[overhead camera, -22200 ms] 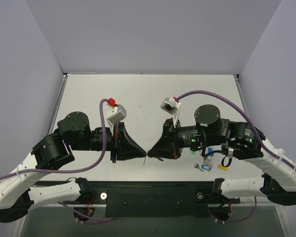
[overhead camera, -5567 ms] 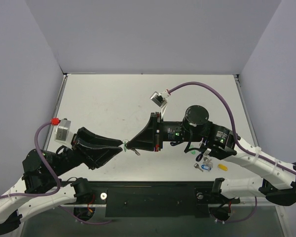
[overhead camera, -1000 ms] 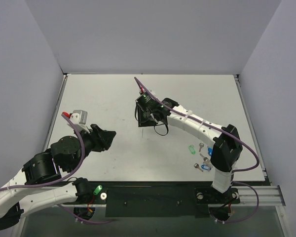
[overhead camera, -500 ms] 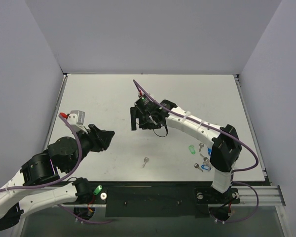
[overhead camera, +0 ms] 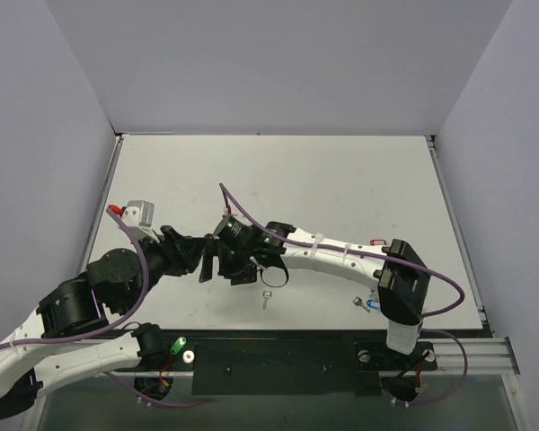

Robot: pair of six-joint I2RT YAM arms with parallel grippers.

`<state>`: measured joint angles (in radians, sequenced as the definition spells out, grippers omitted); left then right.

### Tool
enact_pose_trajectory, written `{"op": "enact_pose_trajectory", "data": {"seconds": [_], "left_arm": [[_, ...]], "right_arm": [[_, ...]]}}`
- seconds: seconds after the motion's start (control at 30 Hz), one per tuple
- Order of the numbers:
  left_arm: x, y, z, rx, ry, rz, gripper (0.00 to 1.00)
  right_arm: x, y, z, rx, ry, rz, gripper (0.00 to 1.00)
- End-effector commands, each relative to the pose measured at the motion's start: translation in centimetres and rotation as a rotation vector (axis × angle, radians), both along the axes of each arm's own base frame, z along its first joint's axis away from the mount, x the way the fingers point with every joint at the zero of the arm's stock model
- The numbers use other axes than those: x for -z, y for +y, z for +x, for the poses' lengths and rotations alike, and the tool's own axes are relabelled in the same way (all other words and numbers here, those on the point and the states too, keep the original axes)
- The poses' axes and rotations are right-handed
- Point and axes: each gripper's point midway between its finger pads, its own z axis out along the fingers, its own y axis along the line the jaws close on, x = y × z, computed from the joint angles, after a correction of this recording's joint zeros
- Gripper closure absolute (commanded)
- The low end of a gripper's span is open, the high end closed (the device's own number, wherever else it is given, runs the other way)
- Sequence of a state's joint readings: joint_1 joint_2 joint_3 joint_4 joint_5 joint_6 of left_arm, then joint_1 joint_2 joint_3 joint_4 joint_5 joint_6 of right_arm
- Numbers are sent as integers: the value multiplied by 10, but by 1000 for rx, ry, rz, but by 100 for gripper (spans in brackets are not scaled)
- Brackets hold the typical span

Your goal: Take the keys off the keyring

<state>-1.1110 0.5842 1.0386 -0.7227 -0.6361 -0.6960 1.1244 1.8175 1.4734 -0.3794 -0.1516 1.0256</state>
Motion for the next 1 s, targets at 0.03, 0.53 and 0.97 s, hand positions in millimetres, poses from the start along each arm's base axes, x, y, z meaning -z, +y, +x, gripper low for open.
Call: {"op": "enact_pose_trajectory", "data": {"seconds": [0.03, 0.53, 0.97], "left_arm": [[-30, 5, 0, -2, -54, -57, 45], [-63, 28, -10, -15, -86, -132, 45], [-69, 31, -14, 0, -99, -161, 45]], "right_arm": [[-16, 67, -53, -40, 180, 196, 22], [66, 108, -103, -42, 355, 152, 32], [88, 123, -119, -46, 380, 89, 40]]}}
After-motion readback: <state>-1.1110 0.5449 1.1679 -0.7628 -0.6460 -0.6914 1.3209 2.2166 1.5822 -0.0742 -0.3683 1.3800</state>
